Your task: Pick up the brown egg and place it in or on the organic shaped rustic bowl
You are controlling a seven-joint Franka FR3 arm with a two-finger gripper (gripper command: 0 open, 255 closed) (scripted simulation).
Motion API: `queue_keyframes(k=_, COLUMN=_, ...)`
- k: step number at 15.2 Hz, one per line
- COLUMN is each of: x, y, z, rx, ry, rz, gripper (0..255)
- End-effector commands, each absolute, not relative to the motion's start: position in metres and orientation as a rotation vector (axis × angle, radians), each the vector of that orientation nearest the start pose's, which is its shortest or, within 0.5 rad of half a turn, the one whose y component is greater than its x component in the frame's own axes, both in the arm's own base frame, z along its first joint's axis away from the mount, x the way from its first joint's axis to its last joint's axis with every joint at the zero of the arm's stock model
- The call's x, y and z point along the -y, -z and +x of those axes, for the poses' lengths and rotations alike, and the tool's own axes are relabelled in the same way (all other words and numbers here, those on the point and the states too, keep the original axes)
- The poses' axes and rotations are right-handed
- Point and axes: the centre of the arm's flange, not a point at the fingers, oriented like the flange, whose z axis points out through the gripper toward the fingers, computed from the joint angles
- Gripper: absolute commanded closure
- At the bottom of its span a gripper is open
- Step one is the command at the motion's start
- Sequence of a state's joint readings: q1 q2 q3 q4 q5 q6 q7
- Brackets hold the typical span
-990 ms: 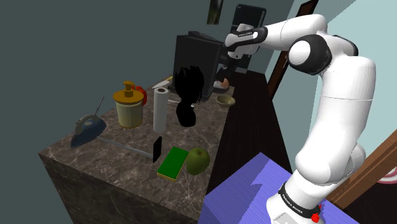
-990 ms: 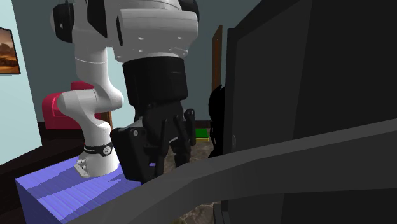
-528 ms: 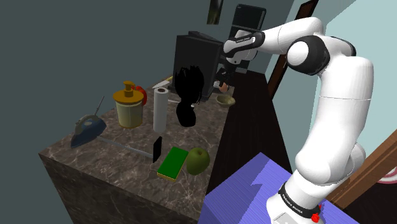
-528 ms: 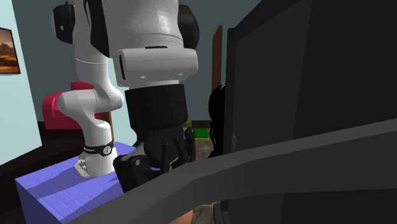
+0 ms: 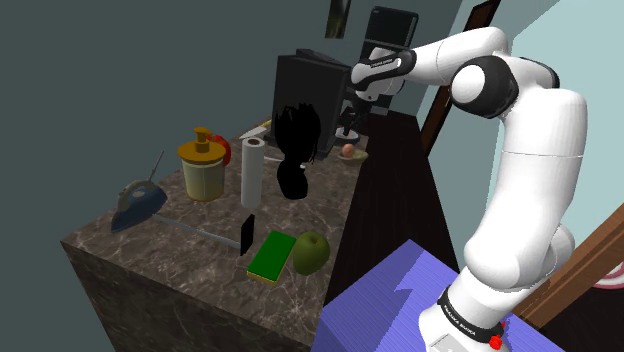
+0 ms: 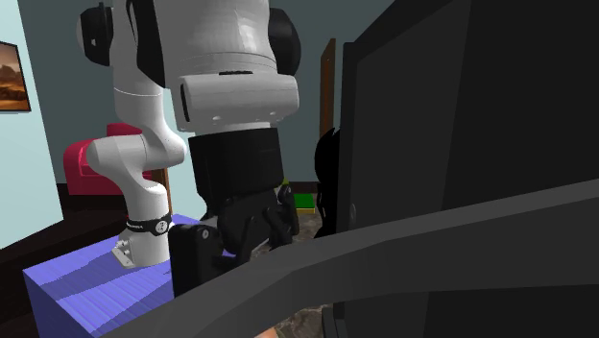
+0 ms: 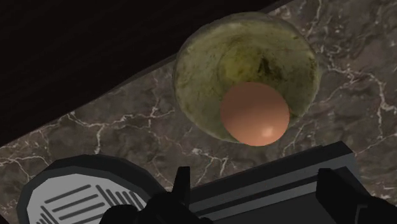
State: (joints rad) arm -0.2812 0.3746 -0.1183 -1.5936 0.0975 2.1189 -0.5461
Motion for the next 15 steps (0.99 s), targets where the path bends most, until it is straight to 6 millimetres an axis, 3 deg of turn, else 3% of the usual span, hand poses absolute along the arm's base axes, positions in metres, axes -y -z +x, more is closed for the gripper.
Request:
queue_keyframes(k=1, x=0.252, y=-0.433, z=0.633, rx=0.180, ry=0.249, rz=-3.157, gripper=0)
queue_keyframes(k=3, x=0.252, y=-0.433, z=0.633, rx=0.180, ry=0.249, rz=-3.157, gripper=0)
queue_keyframes(k=7, x=0.251, y=-0.483, z=0.625, rx=0.180, ry=0.249, rz=-3.157, gripper=0)
queue_keyframes(k=15, x=0.251, y=-0.483, z=0.625, rx=0.180, ry=0.249, rz=-3.157, gripper=0)
